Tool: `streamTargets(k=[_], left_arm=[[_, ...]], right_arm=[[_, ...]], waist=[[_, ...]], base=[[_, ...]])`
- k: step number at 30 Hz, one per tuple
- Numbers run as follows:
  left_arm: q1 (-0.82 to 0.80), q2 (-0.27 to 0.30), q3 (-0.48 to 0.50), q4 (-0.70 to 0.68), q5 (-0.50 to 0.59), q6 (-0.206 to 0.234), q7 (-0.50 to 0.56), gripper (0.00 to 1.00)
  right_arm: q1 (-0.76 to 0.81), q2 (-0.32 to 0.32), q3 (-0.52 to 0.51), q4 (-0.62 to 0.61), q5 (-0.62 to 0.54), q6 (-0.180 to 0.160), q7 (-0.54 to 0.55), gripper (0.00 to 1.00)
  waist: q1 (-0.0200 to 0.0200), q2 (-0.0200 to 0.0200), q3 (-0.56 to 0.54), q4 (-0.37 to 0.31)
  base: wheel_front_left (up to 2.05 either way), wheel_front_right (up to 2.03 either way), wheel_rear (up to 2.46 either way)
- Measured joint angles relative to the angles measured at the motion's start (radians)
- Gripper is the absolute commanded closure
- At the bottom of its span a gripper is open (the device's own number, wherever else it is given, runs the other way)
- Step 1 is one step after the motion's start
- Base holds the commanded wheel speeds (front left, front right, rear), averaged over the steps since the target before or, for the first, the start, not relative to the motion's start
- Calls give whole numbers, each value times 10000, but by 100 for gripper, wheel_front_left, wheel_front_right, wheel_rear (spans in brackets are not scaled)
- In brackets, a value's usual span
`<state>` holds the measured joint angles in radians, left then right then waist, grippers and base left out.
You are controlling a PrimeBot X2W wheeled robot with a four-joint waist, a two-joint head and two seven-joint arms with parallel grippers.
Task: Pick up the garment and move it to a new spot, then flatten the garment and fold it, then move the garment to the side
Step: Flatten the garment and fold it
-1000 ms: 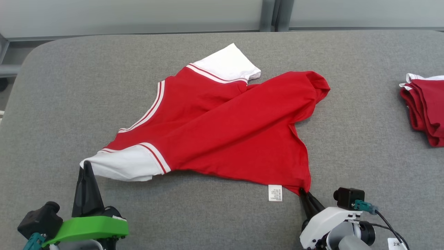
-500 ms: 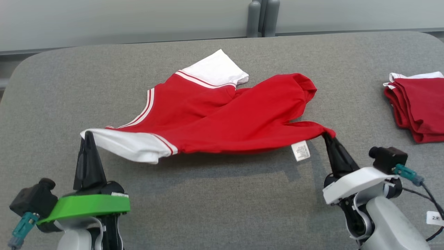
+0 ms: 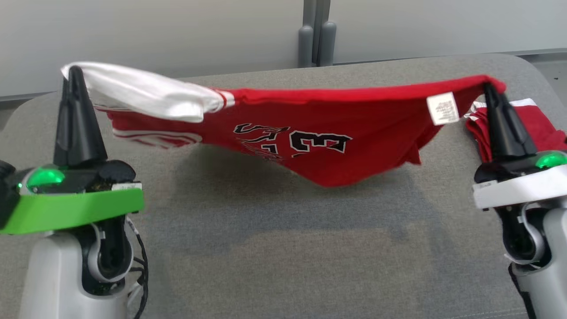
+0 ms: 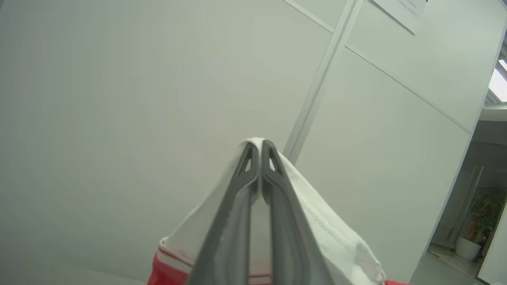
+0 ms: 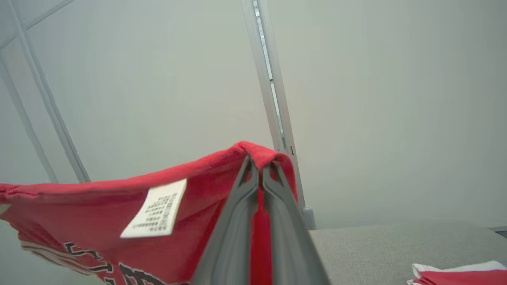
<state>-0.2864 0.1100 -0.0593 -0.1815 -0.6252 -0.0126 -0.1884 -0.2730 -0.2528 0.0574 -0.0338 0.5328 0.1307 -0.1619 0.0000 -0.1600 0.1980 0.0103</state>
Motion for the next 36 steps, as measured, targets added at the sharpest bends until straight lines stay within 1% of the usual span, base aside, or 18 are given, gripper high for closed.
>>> streamTargets(k=[6, 10, 15, 19, 21, 24, 26, 29, 31, 33, 34, 36], left_arm=[[-862, 460, 35, -1317, 69, 130, 729, 100], [-1563, 723, -17, -1967, 163, 215, 1218, 100], [-2471, 984, -59, -2232, 222, 303, 1760, 100], [-2988, 1035, -132, -1762, 157, 318, 2130, 100], [-3253, 1028, -148, -1315, 13, 328, 2265, 100], [-3899, 1081, -167, -286, -48, 313, 2481, 100], [-4592, 1202, -173, 648, -36, 301, 2608, 100], [-6040, 1404, -157, 2265, 261, 301, 2550, 100], [-7147, 1547, -63, 3243, 616, 336, 2155, 100], [-8237, 1522, 98, 3975, 721, 435, 1559, 100], [-8237, 1522, 98, 3975, 721, 435, 1559, 100], [-9071, 1475, 174, 4560, 803, 424, 982, 100]], right_arm=[[-204, -59, -972, -1824, -224, 0, 848, 100], [-462, -54, -1505, -2748, -368, 0, 1313, 100], [-799, -31, -1816, -3321, -343, 0, 1893, 100], [-1060, -31, -1708, -3260, -276, 0, 2295, 100], [-1297, -6, -1517, -2959, -125, -2, 2516, 100], [-2143, -94, -1039, -2034, 15, 0, 2874, 100], [-3098, -222, -579, -1141, 40, -2, 3139, 100], [-5093, -261, 4, 506, -4, 0, 3273, 100], [-6582, -198, 142, 1684, -401, 0, 2913, 100], [-7877, -8, 163, 2759, -780, 0, 2351, 100], [-7877, -8, 163, 2759, -780, 0, 2351, 100], [-8767, 127, 163, 3710, -1239, 0, 1728, 100]], waist=[[0, 0, -260, -178], [0, 0, -358, -275], [0, 0, -263, -291], [0, 0, -21, -280], [0, 0, 146, -274], [0, 0, 465, -278], [0, 0, 707, -291], [0, 1, 1107, -324], [1, 2, 1383, -350], [1, 1, 1653, -369], [1, 1, 1653, -369], [1, 1, 1904, -371]], base=[[0, 0, 0], [0, 0, 0], [0, 0, 0], [0, 0, 0], [0, 0, 0], [0, 0, 0], [0, 0, 0], [0, 0, 0], [0, 0, 0], [0, 0, 0], [0, 0, 0], [0, 0, 0]])
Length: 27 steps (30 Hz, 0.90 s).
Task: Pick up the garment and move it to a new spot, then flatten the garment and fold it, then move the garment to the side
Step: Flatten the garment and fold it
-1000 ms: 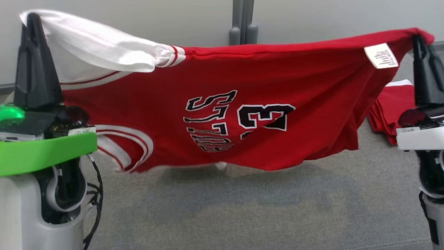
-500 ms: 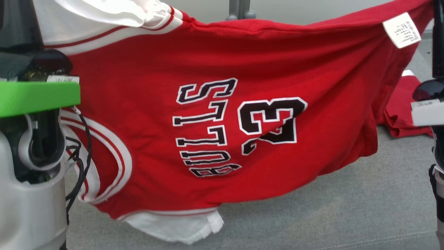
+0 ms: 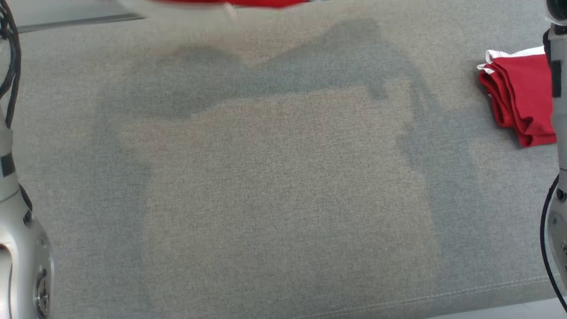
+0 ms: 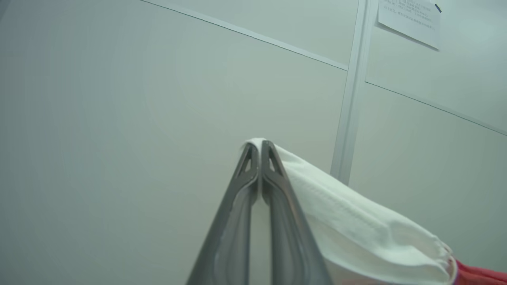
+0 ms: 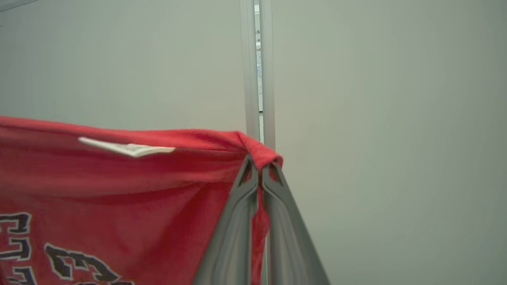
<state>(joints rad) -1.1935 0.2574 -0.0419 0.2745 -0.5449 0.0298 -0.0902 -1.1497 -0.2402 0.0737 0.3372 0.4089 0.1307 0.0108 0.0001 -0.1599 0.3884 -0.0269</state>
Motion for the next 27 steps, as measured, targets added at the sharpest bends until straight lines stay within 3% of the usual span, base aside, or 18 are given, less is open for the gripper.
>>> streamTargets(k=[6, 15, 20, 27], left_arm=[[159, -328, -128, 1392, -171, -606, -865, 100], [5163, -1137, -399, 1028, -815, -1329, -1570, 100], [7695, -1496, -581, 136, -1051, -1415, -1661, 100], [9275, -1664, -723, -876, -1110, -1289, -1668, 100]], right_arm=[[-260, 71, 685, 2667, -504, 0, -951, 100], [2292, -360, 2608, 5358, 468, 4, -2046, 100], [3545, -529, 3726, 5509, 1850, 4, -2203, 100], [4347, -1375, 4149, 4472, 3124, 6, -2460, 100]], waist=[[0, 1, 504, 179], [-1, 1, 870, 718], [-1, -1, 809, 960], [-1, -2, 400, 1073]], base=[[0, 0, 0], [0, 0, 0], [0, 0, 0], [0, 0, 0]])
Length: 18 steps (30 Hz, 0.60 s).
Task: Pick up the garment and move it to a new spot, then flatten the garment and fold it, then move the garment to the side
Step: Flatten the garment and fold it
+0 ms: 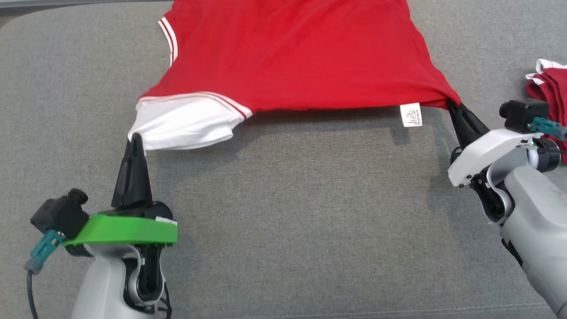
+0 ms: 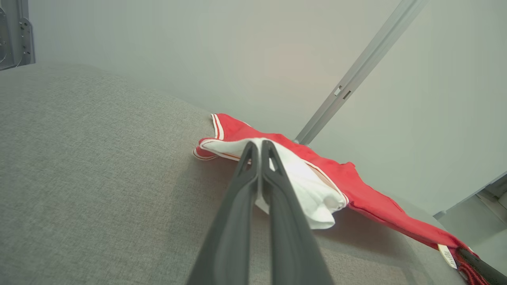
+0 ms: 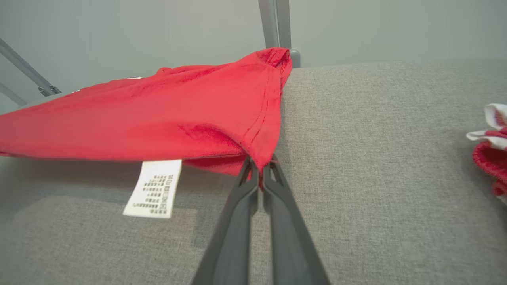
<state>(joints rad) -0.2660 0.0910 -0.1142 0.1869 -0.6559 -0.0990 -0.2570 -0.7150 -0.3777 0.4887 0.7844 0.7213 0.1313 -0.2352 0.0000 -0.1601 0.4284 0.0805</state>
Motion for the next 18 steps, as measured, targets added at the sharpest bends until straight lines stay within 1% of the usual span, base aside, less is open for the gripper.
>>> streamTargets(k=[4, 8, 11, 18], left_arm=[[900, -12, 12, -355, -54, 207, 13, 100], [1835, -8, 92, -518, -121, 337, 12, 100], [2516, -63, 117, -614, -215, 426, 8, 100], [3618, -146, 119, -734, -334, 537, -2, 100]], right_arm=[[845, -481, -151, -849, 240, 2, -188, 100], [2126, -510, -633, -1569, 17, 4, -240, 100], [3244, -307, -1461, -2209, -487, 4, -265, 100], [5445, 800, -3346, -3678, -2075, 4, -274, 100]], waist=[[0, -1, -271, -14], [0, 0, -507, -139], [0, -1, -643, -278], [0, -1, -874, -555]], base=[[0, 0, 0], [0, 0, 0], [0, 0, 0], [0, 0, 0]])
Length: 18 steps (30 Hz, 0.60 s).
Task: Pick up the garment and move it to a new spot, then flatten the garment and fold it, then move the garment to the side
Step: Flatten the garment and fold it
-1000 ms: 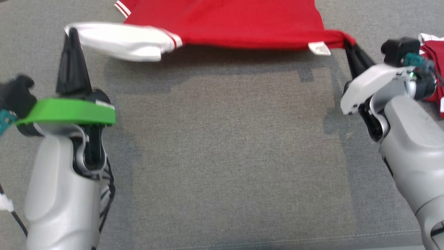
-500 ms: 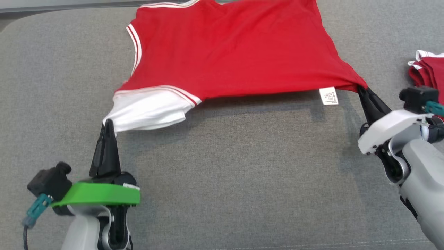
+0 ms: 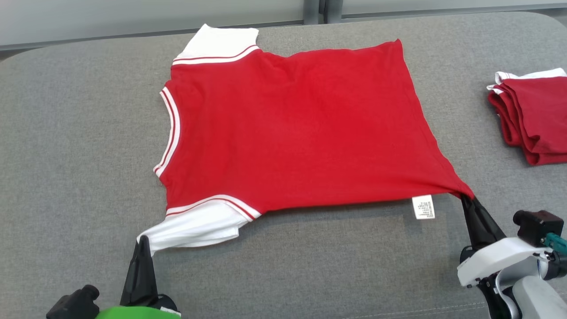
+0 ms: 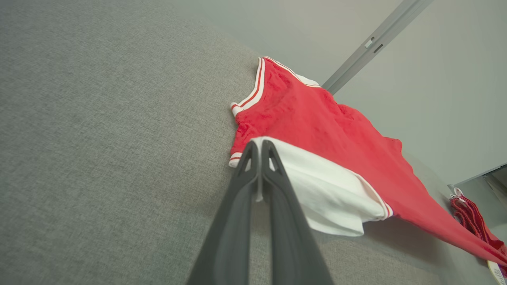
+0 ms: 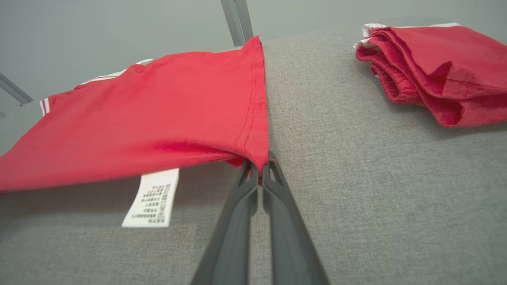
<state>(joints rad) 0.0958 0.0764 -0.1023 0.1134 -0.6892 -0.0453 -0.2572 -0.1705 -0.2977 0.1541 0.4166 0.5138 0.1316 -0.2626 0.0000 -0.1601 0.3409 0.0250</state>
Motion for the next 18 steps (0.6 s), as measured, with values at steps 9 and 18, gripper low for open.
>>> streamTargets(k=[9, 18], left_arm=[[910, -142, 90, -391, -161, 157, -12, 100], [1511, -203, 48, -602, -228, 247, -25, 100]], right_arm=[[1197, 708, -924, -986, -1053, 0, 0, 100], [1901, 938, -1145, -1183, -1204, 0, 6, 100]], waist=[[0, 0, -276, -163], [0, 0, -518, -229]], base=[[0, 0, 0], [0, 0, 0]])
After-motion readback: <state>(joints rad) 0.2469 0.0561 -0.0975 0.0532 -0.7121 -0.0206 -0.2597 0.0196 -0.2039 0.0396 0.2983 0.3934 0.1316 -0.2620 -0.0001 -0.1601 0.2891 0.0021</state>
